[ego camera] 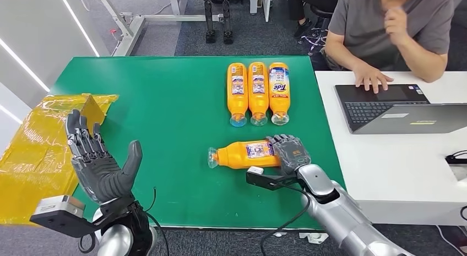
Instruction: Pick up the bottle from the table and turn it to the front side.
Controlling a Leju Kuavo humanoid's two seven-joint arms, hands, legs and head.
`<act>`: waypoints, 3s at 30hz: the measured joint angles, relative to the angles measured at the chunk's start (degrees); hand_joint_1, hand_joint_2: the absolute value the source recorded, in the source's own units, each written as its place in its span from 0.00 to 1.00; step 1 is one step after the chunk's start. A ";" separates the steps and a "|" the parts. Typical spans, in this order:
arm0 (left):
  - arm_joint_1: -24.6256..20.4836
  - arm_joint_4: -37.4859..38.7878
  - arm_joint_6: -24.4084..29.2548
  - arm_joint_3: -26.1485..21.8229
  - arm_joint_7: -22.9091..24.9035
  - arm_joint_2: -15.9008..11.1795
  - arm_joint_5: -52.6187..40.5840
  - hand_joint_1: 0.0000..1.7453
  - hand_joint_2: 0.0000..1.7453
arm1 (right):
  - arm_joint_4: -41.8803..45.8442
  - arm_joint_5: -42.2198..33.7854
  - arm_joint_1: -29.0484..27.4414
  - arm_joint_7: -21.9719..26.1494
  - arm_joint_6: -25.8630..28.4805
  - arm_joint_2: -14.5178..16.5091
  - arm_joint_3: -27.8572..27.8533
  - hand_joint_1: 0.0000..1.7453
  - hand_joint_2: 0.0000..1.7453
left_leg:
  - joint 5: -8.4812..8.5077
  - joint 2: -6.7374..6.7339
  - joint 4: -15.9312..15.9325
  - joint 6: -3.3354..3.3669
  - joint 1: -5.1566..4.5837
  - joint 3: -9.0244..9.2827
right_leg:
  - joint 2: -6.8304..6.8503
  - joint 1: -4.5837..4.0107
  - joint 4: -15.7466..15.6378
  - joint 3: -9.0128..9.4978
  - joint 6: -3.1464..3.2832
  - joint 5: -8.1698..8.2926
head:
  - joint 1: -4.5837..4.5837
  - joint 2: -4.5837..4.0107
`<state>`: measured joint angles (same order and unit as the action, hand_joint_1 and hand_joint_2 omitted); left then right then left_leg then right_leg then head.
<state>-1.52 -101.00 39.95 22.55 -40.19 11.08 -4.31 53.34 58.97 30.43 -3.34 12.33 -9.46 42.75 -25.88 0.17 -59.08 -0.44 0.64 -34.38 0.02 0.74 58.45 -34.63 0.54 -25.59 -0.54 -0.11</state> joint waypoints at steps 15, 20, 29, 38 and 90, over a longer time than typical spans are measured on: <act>0.29 -0.26 0.00 -0.10 0.00 0.00 0.00 0.00 1.00 | 0.61 -0.02 -0.70 -0.20 0.00 0.74 -1.18 1.00 1.00 | -0.02 0.02 -0.01 0.02 -0.02 -0.09 | 0.02 0.01 -0.03 -0.05 -0.03 -0.01 | 0.01 0.00; 0.29 -0.26 0.00 -0.10 0.00 0.00 0.00 0.00 1.00 | 0.61 -0.02 -0.75 -0.20 0.00 0.76 -1.18 1.00 1.00 | -0.02 0.02 -0.01 0.02 -0.01 -0.10 | 0.02 0.01 -0.03 -0.06 -0.03 -0.02 | 0.01 0.00; 0.30 -0.26 0.00 -0.10 0.00 0.00 0.00 0.00 1.00 | 0.63 -0.02 -0.82 -0.20 0.00 0.78 -1.19 1.00 1.00 | -0.02 0.02 -0.01 0.03 -0.02 -0.11 | 0.02 0.01 -0.03 -0.06 -0.03 -0.02 | 0.01 0.00; 0.30 -0.26 0.00 -0.10 0.00 0.00 0.00 0.00 1.00 | 0.80 -0.02 -0.85 -0.20 0.00 0.79 -1.20 1.00 1.00 | -0.02 0.02 -0.01 0.02 -0.02 -0.11 | 0.02 0.01 -0.03 -0.06 -0.03 -0.02 | 0.01 0.00; 0.30 -0.27 0.00 -0.12 0.00 0.00 0.00 0.00 1.00 | 0.89 -0.02 -0.86 -0.20 0.00 0.85 -1.22 1.00 1.00 | -0.02 0.02 -0.01 0.03 -0.02 -0.11 | 0.02 0.01 -0.03 -0.06 -0.03 -0.02 | 0.01 0.00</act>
<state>-1.21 -101.27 39.95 22.43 -40.19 11.08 -4.31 54.23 58.95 29.57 -3.54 12.33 -8.61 41.53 -25.90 0.19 -59.09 -0.41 0.62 -34.50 0.03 0.75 58.41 -34.69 0.50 -25.60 -0.52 -0.11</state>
